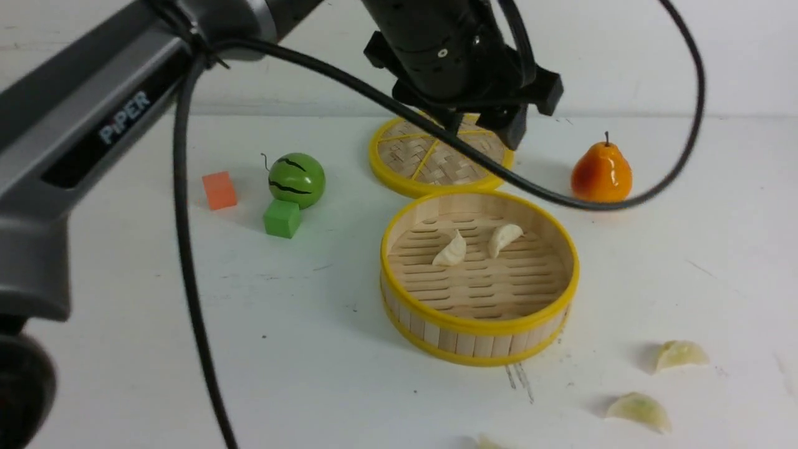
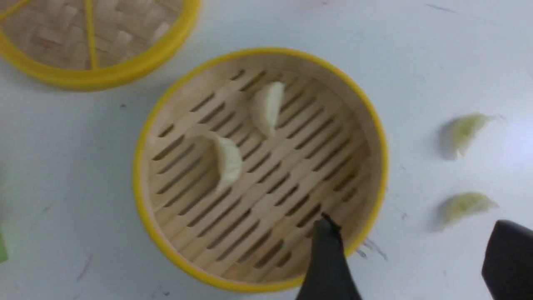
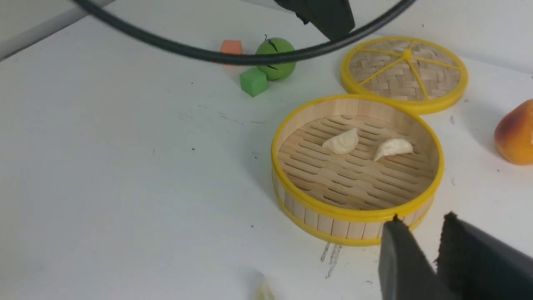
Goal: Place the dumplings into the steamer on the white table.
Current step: 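Reach for and grasp a dumpling on the table with the left gripper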
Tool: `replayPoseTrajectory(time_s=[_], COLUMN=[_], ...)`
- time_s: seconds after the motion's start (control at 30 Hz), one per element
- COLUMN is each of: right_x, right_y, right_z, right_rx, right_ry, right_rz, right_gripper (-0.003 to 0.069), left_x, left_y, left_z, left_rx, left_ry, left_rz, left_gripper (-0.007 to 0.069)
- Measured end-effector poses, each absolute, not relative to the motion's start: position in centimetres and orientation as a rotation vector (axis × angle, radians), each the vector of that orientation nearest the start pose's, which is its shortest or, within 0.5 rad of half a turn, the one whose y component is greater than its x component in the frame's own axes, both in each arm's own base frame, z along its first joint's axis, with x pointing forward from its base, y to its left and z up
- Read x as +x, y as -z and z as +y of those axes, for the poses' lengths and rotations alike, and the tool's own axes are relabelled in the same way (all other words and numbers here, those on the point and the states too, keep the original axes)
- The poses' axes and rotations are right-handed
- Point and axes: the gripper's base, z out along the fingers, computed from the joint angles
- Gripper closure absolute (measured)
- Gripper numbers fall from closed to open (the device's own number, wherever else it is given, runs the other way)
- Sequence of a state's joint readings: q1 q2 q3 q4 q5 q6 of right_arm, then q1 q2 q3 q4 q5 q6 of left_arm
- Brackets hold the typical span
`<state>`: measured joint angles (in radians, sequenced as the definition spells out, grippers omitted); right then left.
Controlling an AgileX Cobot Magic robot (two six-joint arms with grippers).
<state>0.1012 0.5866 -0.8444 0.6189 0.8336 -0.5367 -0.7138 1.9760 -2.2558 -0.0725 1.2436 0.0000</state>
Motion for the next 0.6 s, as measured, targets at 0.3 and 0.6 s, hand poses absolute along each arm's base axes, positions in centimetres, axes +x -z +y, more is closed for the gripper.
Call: replayPoseTrajectory(time_s=[0.3,0.6], right_x=[6.8,6.6], right_y=[-38.8,-38.8], right_z=[4.4,4.4], right_rx=[-0.505,-0.509], right_ry=[-0.381,-0.367], right_rz=[1.846,1.841], right_gripper=[0.0502,0.0495], left_x=[25.2,24.5], left_y=[-32.0,-22.7], left_z=[-29.1,-29.9], left_rx=[1.655,2.043], left_ry=[0.224,0.230], left_rz=[2.316,2.197], left_gripper=[0.0176,0.0177])
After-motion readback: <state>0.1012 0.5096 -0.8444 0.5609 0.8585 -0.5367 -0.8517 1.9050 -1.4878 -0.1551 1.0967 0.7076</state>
